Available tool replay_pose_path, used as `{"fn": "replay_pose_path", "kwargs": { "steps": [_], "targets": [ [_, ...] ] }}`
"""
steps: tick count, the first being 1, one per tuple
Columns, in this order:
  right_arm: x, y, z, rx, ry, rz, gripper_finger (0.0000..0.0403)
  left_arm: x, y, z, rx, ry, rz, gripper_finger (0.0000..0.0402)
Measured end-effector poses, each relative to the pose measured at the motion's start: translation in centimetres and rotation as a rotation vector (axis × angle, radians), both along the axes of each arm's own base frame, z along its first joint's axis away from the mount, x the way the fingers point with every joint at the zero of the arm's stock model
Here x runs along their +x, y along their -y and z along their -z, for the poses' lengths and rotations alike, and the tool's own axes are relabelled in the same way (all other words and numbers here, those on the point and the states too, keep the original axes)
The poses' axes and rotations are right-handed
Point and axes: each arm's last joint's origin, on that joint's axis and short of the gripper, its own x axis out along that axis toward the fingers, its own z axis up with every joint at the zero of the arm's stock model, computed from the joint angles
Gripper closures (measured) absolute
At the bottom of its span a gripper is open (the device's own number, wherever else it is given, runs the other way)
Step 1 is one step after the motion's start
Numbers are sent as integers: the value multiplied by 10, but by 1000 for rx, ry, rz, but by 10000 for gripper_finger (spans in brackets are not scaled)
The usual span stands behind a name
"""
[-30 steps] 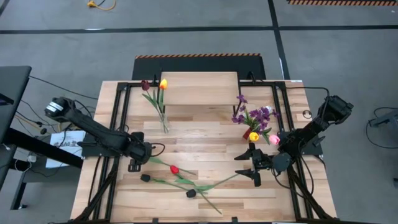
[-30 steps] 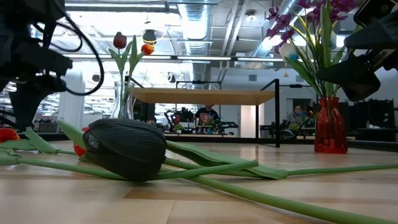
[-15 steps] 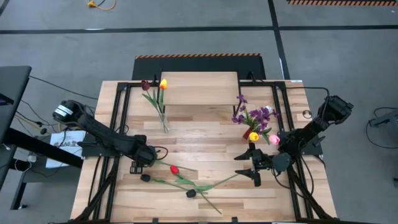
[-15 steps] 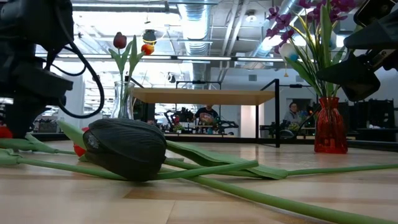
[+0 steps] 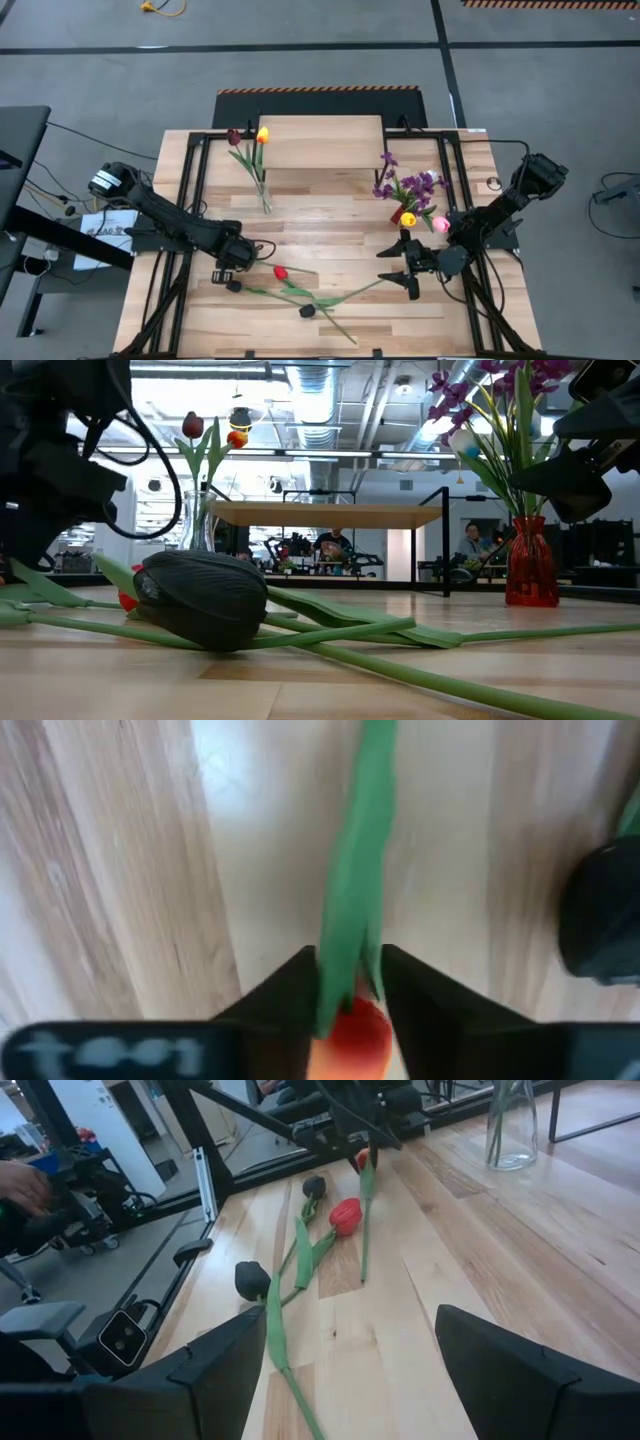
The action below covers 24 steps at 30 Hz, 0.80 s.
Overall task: Pick and place flowers into a vace then onto a shelf
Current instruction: Put the orange flower into the transparent vase
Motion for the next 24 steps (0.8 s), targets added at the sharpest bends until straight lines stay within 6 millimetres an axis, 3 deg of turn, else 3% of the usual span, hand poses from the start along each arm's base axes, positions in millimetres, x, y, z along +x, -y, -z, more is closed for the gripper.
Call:
{"fn": "replay_pose_path", "kwargs": {
  "steps": [7,24],
  "targets": [
    [0,0,0,3,-3,-15,117,3,1,-10,10,-13,16,395],
    [0,-1,0,4,-4,-19,117,10,3,-32,48,-19,63,401]
  ]
}}
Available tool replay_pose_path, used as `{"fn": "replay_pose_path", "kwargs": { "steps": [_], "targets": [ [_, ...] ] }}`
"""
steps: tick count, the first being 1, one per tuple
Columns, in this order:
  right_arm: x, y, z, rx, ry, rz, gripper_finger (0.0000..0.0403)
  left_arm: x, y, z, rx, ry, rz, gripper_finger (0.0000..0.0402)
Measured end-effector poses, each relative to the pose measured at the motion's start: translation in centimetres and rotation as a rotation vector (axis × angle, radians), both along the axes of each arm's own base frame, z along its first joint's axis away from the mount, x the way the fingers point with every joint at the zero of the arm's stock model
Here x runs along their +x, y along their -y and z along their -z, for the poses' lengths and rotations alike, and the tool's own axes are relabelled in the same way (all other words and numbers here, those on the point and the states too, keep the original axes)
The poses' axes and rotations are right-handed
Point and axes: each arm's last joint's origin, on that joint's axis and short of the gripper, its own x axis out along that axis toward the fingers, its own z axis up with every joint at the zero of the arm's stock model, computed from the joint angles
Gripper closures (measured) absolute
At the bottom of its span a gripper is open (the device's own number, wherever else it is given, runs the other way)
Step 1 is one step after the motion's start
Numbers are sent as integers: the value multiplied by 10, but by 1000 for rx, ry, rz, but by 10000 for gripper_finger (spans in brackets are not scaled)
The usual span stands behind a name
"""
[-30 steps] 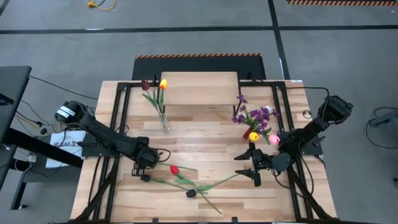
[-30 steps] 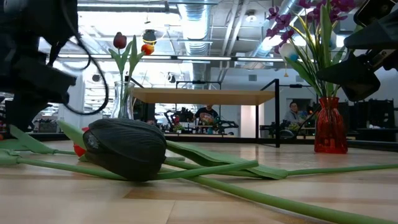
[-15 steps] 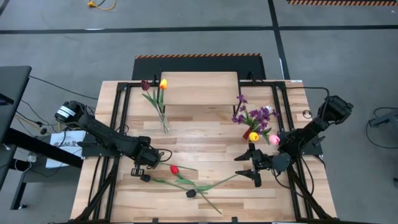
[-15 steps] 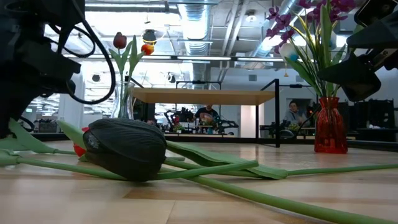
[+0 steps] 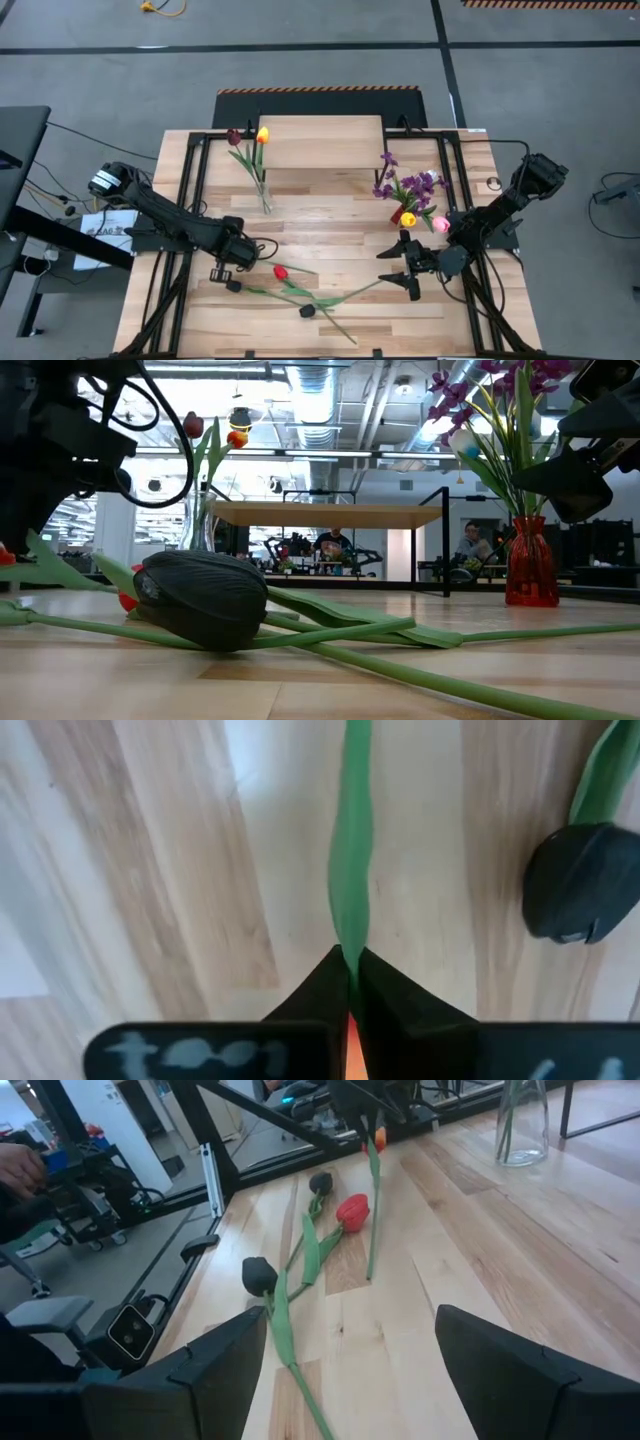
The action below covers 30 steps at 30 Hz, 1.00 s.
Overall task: Pick and place flowers into a vace then onto a shelf
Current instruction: Put the orange flower into the transparent vase
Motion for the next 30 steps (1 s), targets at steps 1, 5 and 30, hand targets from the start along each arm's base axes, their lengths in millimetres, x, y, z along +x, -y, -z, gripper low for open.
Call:
{"fn": "replay_pose_path", "kwargs": {
  "steps": [1,5,30],
  "targets": [
    [0,0,0,0,0,0,117,0,0,-1,9,-6,1,401],
    [0,0,0,0,0,0,117,-1,-1,-3,31,-12,2,401],
    [0,0,2,-14,-15,-1,117,0,10,-100,371,59,141,401]
  ]
}}
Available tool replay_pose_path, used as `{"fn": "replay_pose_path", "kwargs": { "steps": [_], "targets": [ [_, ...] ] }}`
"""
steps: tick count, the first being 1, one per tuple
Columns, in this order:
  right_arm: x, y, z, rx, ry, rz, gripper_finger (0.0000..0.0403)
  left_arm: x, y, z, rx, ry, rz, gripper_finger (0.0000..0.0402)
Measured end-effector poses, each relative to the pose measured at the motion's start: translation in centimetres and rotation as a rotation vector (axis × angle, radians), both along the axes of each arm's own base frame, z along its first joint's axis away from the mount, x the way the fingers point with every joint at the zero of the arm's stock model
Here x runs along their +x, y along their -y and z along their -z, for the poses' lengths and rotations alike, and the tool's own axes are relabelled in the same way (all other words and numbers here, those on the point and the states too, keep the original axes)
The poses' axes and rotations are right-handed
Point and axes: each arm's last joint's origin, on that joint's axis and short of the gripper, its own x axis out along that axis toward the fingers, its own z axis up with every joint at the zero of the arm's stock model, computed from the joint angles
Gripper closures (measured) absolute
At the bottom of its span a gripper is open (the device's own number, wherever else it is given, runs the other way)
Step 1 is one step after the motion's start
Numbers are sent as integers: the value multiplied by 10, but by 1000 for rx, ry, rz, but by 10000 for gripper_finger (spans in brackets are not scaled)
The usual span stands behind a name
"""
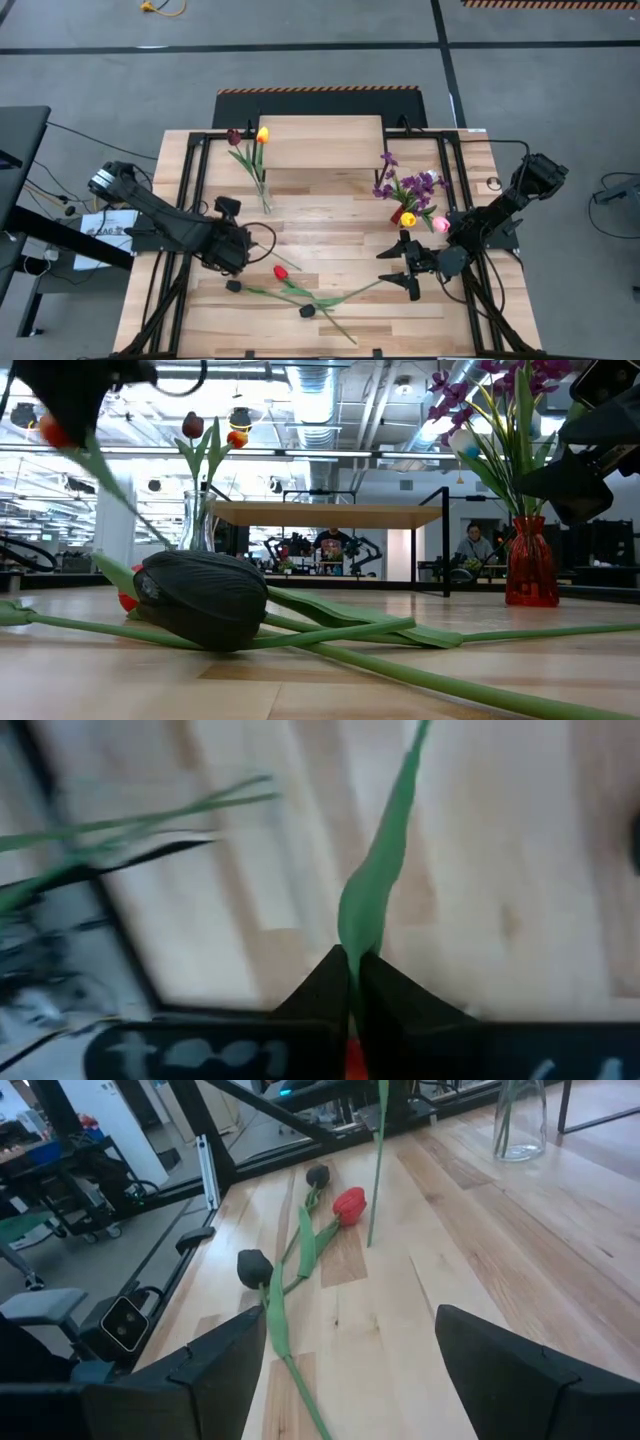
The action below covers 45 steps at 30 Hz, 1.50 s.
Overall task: Pick and place flowers into a vace then onto a shelf
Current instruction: Put the orange flower into the transparent vase
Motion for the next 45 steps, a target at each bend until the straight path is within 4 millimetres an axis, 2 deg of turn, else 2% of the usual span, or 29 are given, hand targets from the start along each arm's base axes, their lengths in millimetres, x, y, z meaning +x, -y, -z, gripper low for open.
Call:
{"fn": "replay_pose_path", "kwargs": {
  "steps": [8,21,28,35,40,45],
  "targets": [
    [0,0,0,-1,-1,0,117,6,0,-40,39,128,61,401],
    [0,0,0,-1,-1,0,117,11,-1,-82,131,288,166,401],
    [0,0,0,-1,-1,0,117,13,-7,-95,180,331,180,401],
    [0,0,0,0,-1,0,117,18,-21,-103,222,339,158,401],
    [0,0,0,-1,-1,0,117,13,-35,-111,278,364,126,401],
    [0,0,0,-1,-1,0,117,-1,-49,-123,335,423,83,401]
  ]
}}
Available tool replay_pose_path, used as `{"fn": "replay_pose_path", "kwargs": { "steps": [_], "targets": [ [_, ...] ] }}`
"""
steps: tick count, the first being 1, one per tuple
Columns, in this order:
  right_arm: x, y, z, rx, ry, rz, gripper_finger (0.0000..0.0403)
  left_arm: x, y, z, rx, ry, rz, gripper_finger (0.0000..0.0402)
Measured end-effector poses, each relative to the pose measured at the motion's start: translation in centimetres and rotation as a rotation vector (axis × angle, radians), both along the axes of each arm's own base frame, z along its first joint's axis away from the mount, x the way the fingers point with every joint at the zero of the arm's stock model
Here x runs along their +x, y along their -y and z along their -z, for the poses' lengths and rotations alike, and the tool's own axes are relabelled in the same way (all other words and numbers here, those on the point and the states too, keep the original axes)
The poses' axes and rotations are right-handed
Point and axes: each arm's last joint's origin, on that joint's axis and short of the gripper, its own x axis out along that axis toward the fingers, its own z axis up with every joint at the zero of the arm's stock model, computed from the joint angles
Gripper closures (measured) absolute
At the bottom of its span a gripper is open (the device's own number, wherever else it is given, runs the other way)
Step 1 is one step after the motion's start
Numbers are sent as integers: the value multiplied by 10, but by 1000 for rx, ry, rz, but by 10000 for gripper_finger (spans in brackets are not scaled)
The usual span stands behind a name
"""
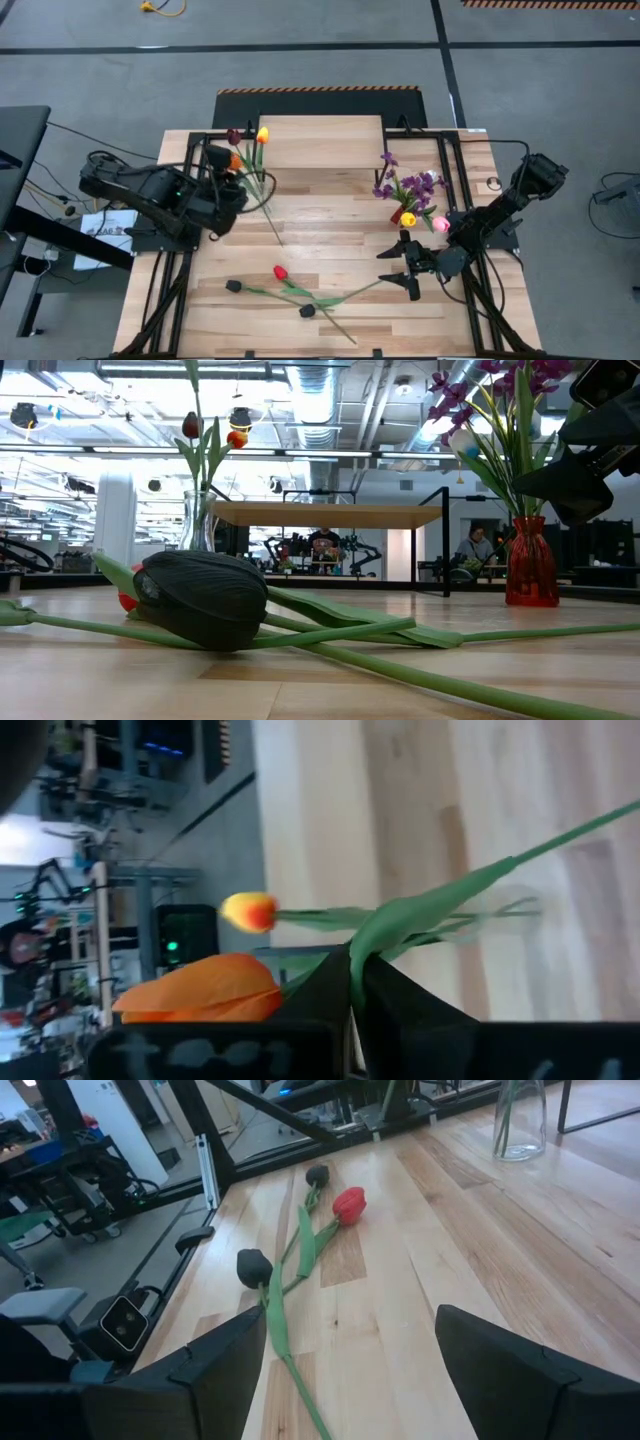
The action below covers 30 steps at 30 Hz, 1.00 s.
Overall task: Pick and place flowers into a vace then onto a shelf
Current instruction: Put the orange flower into the transparent vase
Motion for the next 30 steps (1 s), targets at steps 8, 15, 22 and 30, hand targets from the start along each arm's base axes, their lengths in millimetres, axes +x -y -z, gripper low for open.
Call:
{"fn": "replay_pose_path", "kwargs": {
  "steps": [8,15,22,30],
  "targets": [
    [0,0,0,0,0,0,117,-25,-17,-17,108,77,-33,401],
    [0,0,0,0,0,0,117,-34,-29,-24,205,121,-114,401],
    [0,0,0,0,0,1,117,-33,-42,-24,250,115,-204,401],
    [0,0,0,-1,0,1,117,-33,-54,-24,257,106,-281,401]
  ]
}}
